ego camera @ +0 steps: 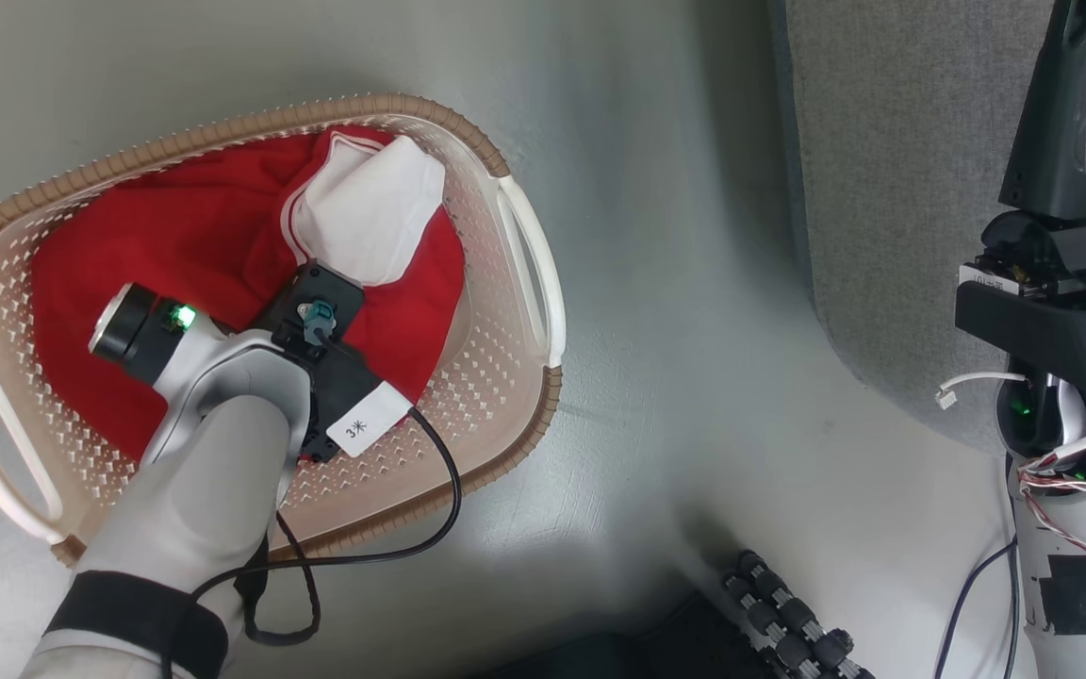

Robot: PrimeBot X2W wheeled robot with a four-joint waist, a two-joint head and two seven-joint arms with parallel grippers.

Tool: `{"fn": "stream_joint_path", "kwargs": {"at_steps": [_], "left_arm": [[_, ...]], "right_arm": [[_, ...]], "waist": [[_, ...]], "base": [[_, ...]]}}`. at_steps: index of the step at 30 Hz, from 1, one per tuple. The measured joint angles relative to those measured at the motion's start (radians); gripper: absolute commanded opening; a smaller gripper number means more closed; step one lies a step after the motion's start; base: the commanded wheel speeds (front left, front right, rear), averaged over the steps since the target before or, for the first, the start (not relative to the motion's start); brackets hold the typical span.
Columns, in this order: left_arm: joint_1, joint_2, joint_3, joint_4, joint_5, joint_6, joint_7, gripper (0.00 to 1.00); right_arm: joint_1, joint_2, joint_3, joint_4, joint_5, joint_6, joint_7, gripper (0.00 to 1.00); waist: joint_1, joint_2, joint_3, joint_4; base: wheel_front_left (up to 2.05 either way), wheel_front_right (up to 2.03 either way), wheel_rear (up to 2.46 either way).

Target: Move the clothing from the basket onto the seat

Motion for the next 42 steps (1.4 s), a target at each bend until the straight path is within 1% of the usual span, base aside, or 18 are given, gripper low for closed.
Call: {"fn": "stream_joint_path", "kwargs": {"at_steps": [7,11,12,14,16,18,24,25,30,31,33,35,42], "left_arm": [[-0.002,-0.003,0.014,0.009,-0.013,0.0,-0.041,0.0],[0.001,-0.021,0.029,0.011,-0.04,0.0,-0.092,0.0],[0.002,-0.028,0.037,0.01,-0.054,-0.002,-0.122,0.0],[0.005,-0.033,0.04,0.007,-0.071,-0.011,-0.155,0.0],[0.01,-0.036,0.041,0.003,-0.076,-0.019,-0.187,0.0],[0.026,-0.04,0.045,-0.007,-0.091,-0.028,-0.202,0.0],[0.073,-0.047,0.055,-0.046,-0.132,-0.054,-0.22,0.0],[0.088,-0.048,0.057,-0.068,-0.143,-0.066,-0.221,0.0],[0.114,-0.052,0.061,-0.124,-0.159,-0.098,-0.221,0.0],[0.116,-0.052,0.061,-0.136,-0.159,-0.099,-0.221,0.0],[0.129,-0.052,0.062,-0.169,-0.166,-0.113,-0.221,0.0],[0.146,-0.053,0.061,-0.205,-0.177,-0.117,-0.221,0.0],[0.176,-0.054,0.071,-0.318,-0.221,-0.149,-0.221,0.0]], "right_arm": [[-0.002,0.002,-0.002,0.01,0.0,0.001,0.0,1.0],[-0.002,0.003,-0.004,0.041,0.0,0.005,0.0,1.0],[-0.002,0.004,-0.003,0.058,0.0,0.009,0.0,1.0],[-0.002,0.004,-0.002,0.074,-0.004,0.011,0.0,1.0],[-0.001,0.004,0.002,0.097,-0.006,0.019,0.0,1.0],[0.0,0.004,0.006,0.121,-0.006,0.021,0.0,1.0],[0.006,0.003,0.008,0.177,-0.007,0.035,0.0,1.0],[0.012,0.002,0.007,0.192,-0.007,0.035,0.0,1.0],[0.044,-0.003,0.002,0.228,-0.012,0.037,0.0,1.0],[0.046,-0.004,0.0,0.238,-0.012,0.037,0.0,1.0],[0.049,-0.006,-0.004,0.251,-0.012,0.04,0.0,1.0],[0.062,-0.01,-0.011,0.26,-0.012,0.04,0.0,1.0],[0.093,-0.011,-0.007,0.314,-0.013,0.046,0.0,1.0]], "waist": [[0.0,0.0,-0.003,0.007],[0.0,0.0,-0.018,0.017],[0.0,0.0,-0.032,0.023],[0.0,0.0,-0.048,0.031],[0.0,0.0,-0.066,0.039],[0.0,0.0,-0.088,0.048],[0.0,0.0,-0.162,0.079],[0.0,0.0,-0.189,0.091],[-0.0001,-0.0001,-0.258,0.121],[-0.0001,-0.0001,-0.272,0.128],[-0.0001,-0.0001,-0.3,0.14],[-0.0001,-0.0001,-0.329,0.152],[-0.0001,-0.0001,-0.432,0.194]], "base": [[0.0,0.0,0.0],[0.0,0.0,0.0],[0.0,0.0,0.0],[0.0,0.0,0.0],[0.0,0.0,0.0],[0.0,0.0,0.0],[0.0,0.0,0.0],[0.0,0.0,0.0],[0.0,0.0,0.0],[0.0,0.0,0.0],[0.0,0.0,0.0],[0.0,0.0,0.0],[0.0,0.0,0.0]]}}
